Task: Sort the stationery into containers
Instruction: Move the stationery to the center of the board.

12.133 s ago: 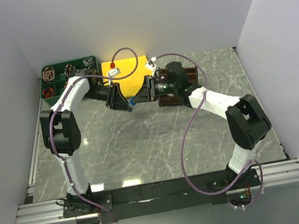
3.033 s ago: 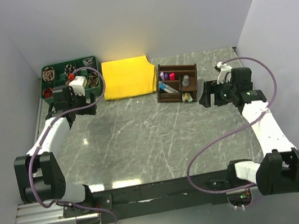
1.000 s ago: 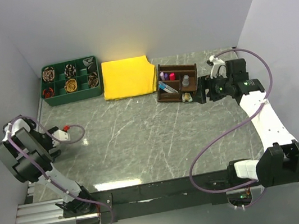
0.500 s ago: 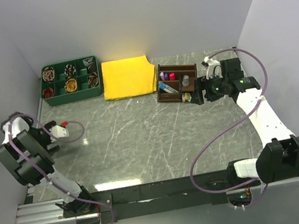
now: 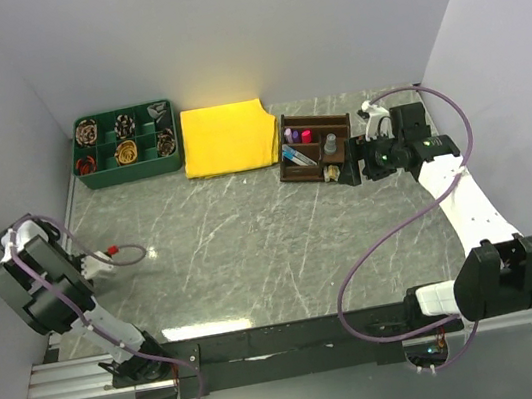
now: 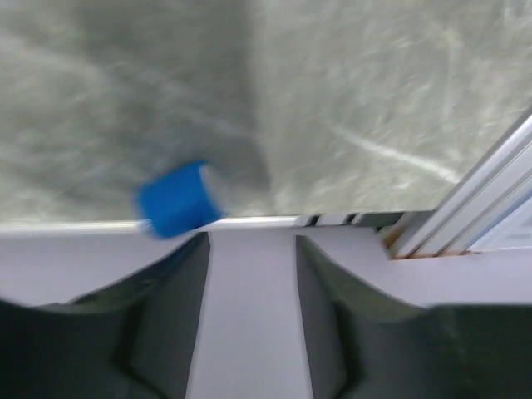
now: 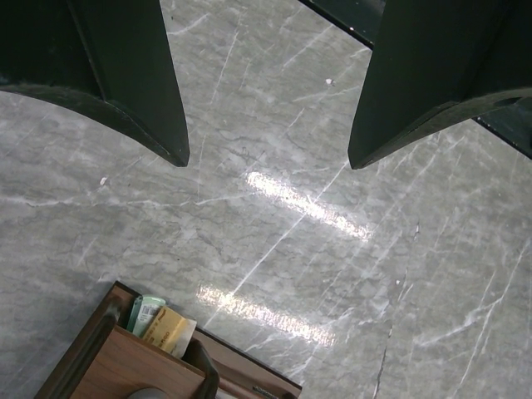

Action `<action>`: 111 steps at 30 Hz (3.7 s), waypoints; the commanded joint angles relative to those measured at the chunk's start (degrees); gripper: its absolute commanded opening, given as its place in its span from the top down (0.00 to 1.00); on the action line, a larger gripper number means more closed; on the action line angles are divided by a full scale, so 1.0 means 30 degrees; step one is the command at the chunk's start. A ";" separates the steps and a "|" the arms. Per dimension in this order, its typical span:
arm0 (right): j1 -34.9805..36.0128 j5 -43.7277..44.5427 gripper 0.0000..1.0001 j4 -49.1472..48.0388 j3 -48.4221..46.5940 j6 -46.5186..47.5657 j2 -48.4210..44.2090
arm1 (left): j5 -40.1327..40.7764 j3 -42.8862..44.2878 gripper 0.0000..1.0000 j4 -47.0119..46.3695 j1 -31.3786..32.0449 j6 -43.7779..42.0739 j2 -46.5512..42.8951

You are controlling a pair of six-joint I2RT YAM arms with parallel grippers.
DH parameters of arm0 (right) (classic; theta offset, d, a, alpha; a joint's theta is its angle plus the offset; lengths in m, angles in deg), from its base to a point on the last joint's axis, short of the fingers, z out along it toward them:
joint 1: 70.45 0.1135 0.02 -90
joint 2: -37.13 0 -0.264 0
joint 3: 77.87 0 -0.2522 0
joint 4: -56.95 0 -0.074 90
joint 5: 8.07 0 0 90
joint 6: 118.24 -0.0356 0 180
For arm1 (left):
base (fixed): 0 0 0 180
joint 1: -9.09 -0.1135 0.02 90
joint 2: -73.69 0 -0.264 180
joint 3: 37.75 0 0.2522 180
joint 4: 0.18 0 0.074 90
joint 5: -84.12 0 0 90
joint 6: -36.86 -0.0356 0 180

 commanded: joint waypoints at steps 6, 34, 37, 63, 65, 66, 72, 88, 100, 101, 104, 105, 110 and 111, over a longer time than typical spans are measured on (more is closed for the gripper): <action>0.0089 -0.0180 0.15 -0.0441 -0.0506 -0.0129 -0.0547 | 0.1749 -0.1046 0.67 -0.2622 0.0376 -0.6794 0.0828; 0.0176 -0.0150 0.15 -0.0910 0.0168 -0.0158 -0.0723 | -0.7155 -0.6786 0.37 -0.4438 0.6143 -0.4125 -0.3888; 0.0205 -0.0092 0.15 -0.0734 0.0021 -0.0070 -0.0723 | -0.7245 -0.6934 0.41 -0.4470 0.6879 -0.3450 -0.3742; 0.0235 -0.0618 0.15 -0.1466 0.0694 -0.0011 -0.0136 | -1.5476 0.6649 0.63 -0.2062 1.3570 1.0684 0.1614; 0.0264 -0.0910 0.15 -0.1408 0.0812 0.0076 -0.0049 | -1.6059 0.8881 0.38 0.0209 1.2568 0.7151 0.1884; 0.0264 -0.0999 0.15 -0.1408 0.0841 0.0134 0.0067 | -1.6150 0.9177 0.29 0.1813 1.1056 0.5939 0.1797; 0.0264 -0.1497 0.15 -0.2051 0.0900 0.0136 0.0799 | -1.0916 0.7810 0.23 0.5081 0.8528 -0.3463 0.0835; 0.0293 -0.1469 0.15 -0.2199 0.1721 -0.0129 0.0537 | -1.3190 0.0014 0.23 -0.0951 0.5649 -1.1564 -0.0341; 0.0293 -0.1176 0.15 -0.2228 0.1486 -0.0070 0.0859 | -1.4071 0.0330 0.22 -0.2683 0.7144 -1.1564 0.0828; 0.0293 -0.1175 0.15 -0.2228 0.1486 -0.0070 0.0888 | -1.4129 0.0535 0.23 -0.2392 0.7347 -1.1564 0.1149; 0.0293 -0.1146 0.15 -0.2315 0.1544 -0.0099 0.0976 | -1.4072 0.0742 0.23 -0.2563 0.7670 -1.1564 0.1531; 0.0264 -0.1146 0.15 -0.2374 0.1544 -0.0128 0.1006 | -1.4100 0.0742 0.23 -0.2594 0.7933 -1.1564 0.1649; 0.0293 -0.1029 0.15 -0.2257 0.1252 -0.0070 0.1181 | -1.3427 0.0625 0.32 -0.2243 0.8725 -1.1622 0.1943; 0.0293 -0.0971 0.15 -0.2228 0.1164 -0.0070 0.1211 | -1.3397 0.0741 0.34 -0.1924 0.8755 -1.1651 0.1972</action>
